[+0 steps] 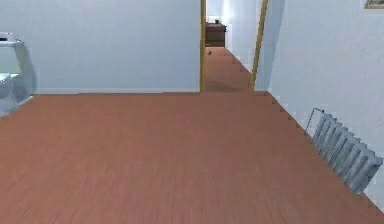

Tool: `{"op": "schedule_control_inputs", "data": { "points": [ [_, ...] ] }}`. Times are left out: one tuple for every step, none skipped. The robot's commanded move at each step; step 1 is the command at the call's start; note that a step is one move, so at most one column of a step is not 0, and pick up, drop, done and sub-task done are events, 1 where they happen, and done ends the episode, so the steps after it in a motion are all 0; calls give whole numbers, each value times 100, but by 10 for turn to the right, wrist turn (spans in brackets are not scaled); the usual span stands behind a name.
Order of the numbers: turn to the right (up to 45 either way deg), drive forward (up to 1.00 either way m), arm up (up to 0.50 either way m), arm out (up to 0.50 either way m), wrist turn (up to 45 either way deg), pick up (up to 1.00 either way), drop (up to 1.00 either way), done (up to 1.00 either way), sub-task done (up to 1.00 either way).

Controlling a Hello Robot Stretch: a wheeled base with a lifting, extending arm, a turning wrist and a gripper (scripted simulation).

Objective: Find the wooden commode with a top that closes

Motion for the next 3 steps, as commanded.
{"op": "schedule_control_inputs", "data": {
  "points": [
    [0, 25, 0, 0, 0, 0, 0, 0, 0],
    [-450, 0, 0, 0, 0, 0, 0, 0, 0],
    [-240, 0, 0, 0, 0, 0, 0, 0, 0]
  ]
}}
